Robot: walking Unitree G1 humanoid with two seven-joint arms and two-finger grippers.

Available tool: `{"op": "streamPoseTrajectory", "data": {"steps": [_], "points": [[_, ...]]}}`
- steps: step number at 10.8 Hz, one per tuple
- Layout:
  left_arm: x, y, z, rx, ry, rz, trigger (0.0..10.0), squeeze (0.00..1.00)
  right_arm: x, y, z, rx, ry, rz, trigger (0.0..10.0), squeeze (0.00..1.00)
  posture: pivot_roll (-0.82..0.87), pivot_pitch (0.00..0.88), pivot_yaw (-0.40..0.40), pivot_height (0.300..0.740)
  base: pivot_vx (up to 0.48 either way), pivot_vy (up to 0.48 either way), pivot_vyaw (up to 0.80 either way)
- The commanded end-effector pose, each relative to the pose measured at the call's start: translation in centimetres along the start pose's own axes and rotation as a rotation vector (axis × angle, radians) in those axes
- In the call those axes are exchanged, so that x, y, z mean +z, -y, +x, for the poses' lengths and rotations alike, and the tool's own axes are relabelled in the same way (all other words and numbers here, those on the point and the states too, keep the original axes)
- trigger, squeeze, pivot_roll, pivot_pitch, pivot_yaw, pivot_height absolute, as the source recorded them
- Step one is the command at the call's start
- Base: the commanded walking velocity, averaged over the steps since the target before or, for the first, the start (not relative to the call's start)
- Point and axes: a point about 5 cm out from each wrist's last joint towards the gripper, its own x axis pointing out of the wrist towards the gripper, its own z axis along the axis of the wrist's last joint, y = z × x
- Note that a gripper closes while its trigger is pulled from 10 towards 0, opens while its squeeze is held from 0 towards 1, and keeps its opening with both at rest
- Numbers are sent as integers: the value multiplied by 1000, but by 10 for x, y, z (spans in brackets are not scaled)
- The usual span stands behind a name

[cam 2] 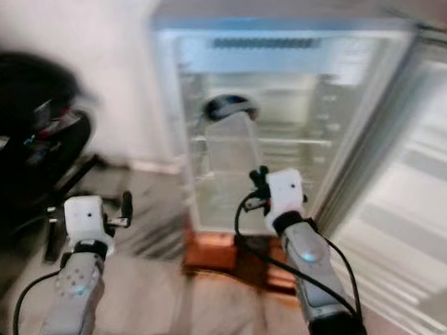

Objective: Restocking fridge

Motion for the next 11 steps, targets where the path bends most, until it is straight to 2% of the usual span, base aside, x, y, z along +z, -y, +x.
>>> {"op": "streamPoseTrajectory", "data": {"steps": [1, 3, 4, 5, 8, 11], "points": [[1, 1, -3, -17, 9, 8, 10000, 0, 3, 10, -2, -60, 17, -8, 10000, 0, 119, 70, -17, 740, 292, 0, 0], [0, -2, -18, -48, 27, 24, 10000, 0, 4, 21, -17, -147, 34, 0, 10000, 0, 116, 73, -19, 740, 257, 0, 0], [-2, -2, -29, -67, 23, 40, 10000, 0, 0, 23, -29, -183, 20, -1, 10000, 0, 114, 76, -18, 740, 0, 0, 0], [-6, -2, -34, -73, 10, 40, 10000, 0, -5, 22, -35, -199, 0, -4, 10000, 0, 111, 78, -15, 740, 0, 0, 0], [-1, -2, -29, -72, 22, 32, 10000, 0, -3, 21, -28, -199, -4, -5, 10000, 0, 115, 71, -19, 740, 171, 0, 0], [-3, -2, -30, -72, 13, 28, 10000, 0, -5, 24, -30, -211, -17, -5, 10000, 0, 114, 76, -19, 740, 263, 0, 0]]}}
